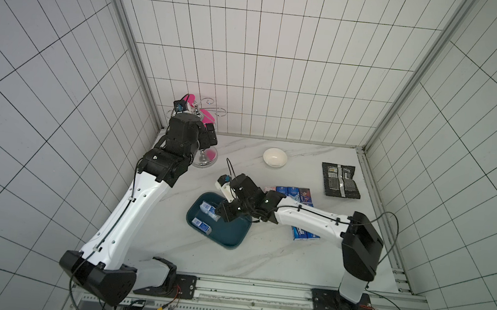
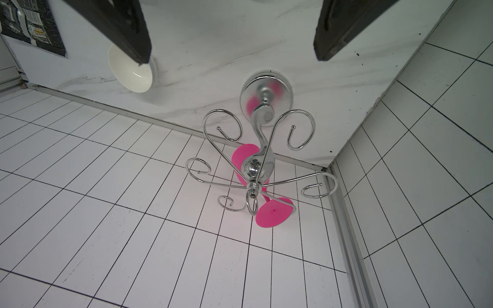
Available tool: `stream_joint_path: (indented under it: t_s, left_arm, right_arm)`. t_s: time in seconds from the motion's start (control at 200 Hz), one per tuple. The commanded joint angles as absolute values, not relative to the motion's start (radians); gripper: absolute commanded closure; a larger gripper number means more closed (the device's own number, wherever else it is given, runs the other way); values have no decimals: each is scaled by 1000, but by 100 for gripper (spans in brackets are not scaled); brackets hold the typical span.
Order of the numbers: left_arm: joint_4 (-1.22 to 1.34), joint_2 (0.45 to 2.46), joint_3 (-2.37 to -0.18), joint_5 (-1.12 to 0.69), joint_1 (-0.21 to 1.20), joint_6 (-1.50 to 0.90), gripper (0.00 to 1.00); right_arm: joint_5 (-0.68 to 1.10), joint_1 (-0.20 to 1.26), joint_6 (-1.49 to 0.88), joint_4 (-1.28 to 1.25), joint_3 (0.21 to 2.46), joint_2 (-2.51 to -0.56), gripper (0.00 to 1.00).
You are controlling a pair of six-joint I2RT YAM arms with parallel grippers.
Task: Take the pocket tissues out of the storage box
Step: Pick up the pocket tissues from the storage box, then place the pocket tissues at the center of the board.
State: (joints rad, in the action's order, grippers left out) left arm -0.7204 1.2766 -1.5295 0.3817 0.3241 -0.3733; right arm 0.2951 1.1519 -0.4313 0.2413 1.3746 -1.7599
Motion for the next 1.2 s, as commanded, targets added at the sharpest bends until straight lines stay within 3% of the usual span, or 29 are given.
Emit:
stream_joint_path:
  t_s: [0.0, 0.445, 0.68, 0.905, 1.015, 1.194]
  left_arm:
    - [-715, 1266, -1546, 383, 315, -358, 2]
    - [-687, 1275, -1532, 354, 326, -383, 2]
    - [-689, 1289, -1549, 370, 354, -380, 2]
    - [-693, 1294, -1557, 376, 359, -374, 2]
    - [-693, 1296, -1559, 376, 359, -375, 2]
    - [-690, 1303, -1557, 373, 362, -377, 2]
  right_arm:
    - [199, 1148, -447, 277, 1279, -1631, 93]
    - [-82, 1131, -581, 620, 872, -1185, 92]
    - [-100, 1121, -636, 565, 746, -1198, 93]
    - [-153, 1120, -600, 654, 794, -1132, 66]
    - [-89, 1121, -523, 693, 826, -1111, 54]
    - [32, 1133, -391, 683, 858, -1213, 45]
